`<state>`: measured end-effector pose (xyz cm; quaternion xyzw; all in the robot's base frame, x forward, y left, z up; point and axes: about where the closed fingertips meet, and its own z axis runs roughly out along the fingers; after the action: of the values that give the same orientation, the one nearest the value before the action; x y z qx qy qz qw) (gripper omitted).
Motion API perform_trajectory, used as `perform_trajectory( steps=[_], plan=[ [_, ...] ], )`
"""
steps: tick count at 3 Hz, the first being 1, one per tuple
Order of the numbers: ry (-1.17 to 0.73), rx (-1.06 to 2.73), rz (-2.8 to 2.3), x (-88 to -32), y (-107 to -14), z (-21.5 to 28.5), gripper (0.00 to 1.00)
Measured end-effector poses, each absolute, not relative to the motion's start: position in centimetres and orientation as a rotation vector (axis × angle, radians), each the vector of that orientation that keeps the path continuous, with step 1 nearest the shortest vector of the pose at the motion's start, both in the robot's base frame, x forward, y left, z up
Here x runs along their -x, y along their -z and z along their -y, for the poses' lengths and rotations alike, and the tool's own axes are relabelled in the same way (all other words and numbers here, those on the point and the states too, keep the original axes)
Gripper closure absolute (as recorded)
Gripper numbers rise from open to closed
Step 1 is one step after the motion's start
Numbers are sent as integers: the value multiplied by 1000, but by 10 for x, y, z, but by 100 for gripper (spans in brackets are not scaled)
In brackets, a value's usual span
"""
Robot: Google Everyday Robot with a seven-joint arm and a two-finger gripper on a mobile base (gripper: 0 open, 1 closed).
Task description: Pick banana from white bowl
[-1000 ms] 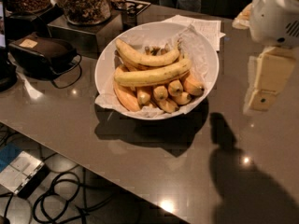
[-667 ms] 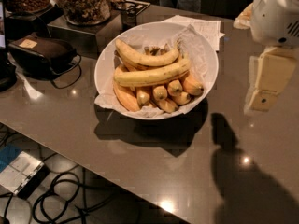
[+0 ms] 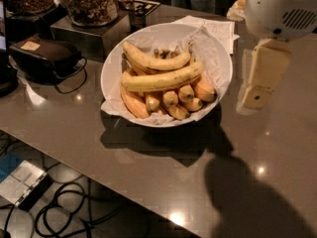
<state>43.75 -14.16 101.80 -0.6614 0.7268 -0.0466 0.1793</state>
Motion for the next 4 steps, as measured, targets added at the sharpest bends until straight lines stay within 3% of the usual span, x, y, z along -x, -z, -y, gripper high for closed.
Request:
perform_trajectory(
  steps=[2, 4],
  plan=[
    [113, 1993, -1944, -443, -1021, 93, 0],
    [41, 1961, -1947, -448, -1023, 84, 0]
  ],
)
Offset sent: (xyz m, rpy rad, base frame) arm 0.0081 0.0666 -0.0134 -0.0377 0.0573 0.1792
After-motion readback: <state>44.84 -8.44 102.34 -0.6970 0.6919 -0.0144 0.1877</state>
